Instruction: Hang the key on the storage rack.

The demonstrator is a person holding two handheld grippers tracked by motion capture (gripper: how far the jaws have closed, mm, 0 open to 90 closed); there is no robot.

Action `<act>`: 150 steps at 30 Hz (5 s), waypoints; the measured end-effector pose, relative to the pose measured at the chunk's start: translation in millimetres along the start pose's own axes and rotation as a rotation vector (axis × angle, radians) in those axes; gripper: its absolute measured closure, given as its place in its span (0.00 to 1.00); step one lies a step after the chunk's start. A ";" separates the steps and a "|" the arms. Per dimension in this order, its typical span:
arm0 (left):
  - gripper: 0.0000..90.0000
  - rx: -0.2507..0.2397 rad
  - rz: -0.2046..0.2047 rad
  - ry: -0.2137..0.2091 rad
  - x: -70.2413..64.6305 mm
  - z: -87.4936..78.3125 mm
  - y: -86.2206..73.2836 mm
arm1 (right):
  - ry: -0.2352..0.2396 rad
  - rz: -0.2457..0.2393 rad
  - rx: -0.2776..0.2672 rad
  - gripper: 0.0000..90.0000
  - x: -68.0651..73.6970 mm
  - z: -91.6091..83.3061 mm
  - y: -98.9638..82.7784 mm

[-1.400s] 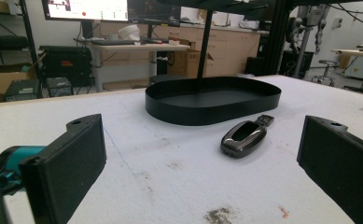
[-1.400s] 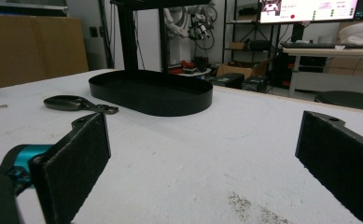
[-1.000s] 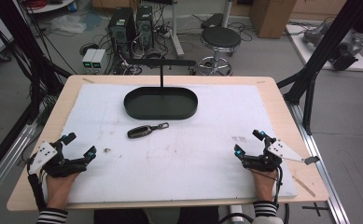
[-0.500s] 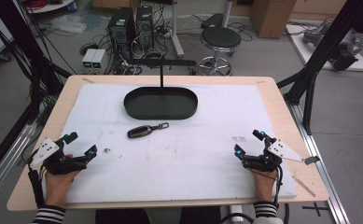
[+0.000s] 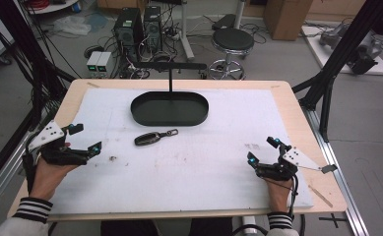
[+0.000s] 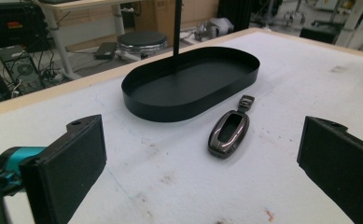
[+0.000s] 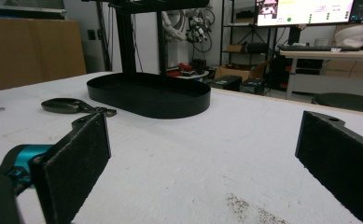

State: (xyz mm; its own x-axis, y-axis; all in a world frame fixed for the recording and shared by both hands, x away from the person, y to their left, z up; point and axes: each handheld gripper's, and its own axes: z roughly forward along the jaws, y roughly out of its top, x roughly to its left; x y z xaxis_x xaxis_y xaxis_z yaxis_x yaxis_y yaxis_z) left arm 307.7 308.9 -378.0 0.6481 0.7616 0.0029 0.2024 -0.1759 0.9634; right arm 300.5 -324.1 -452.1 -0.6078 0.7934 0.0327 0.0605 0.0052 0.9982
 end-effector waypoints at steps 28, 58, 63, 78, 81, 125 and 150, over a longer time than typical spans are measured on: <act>0.02 0.229 0.217 -0.217 -19.2 100.4 93.2 | 0.001 0.000 0.001 0.02 0.0 -0.2 0.0; 0.10 0.542 0.316 -0.321 -56.7 192.7 85.2 | 0.001 -0.008 -0.010 0.02 -0.3 -0.5 -0.3; 0.13 0.587 0.324 -0.322 -60.4 202.6 81.7 | 0.003 0.001 -0.011 0.02 -0.1 -1.0 -0.4; 0.24 0.746 0.387 -0.342 -73.9 233.5 74.2 | 0.004 0.002 -0.011 0.02 -0.3 -1.6 -0.4; 0.26 0.777 0.398 -0.337 -75.9 239.1 73.8 | 0.003 0.002 -0.012 0.02 -0.2 -1.6 -0.4; 0.66 0.981 0.441 -0.263 -79.5 267.1 48.6 | 0.003 0.003 -0.020 0.02 -0.8 -1.7 -0.6; 0.90 1.026 0.444 -0.259 -84.6 269.5 48.2 | 0.003 0.009 -0.027 0.02 -0.9 -2.3 -0.8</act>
State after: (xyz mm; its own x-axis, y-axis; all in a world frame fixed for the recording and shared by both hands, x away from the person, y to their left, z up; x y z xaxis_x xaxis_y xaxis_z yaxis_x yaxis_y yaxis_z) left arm 460.5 67.9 -404.1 0.9196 0.3746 0.1183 0.3439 -0.9132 0.2187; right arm 299.2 -326.2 -452.8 -0.6096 0.7916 0.0414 0.0443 -0.0181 0.9989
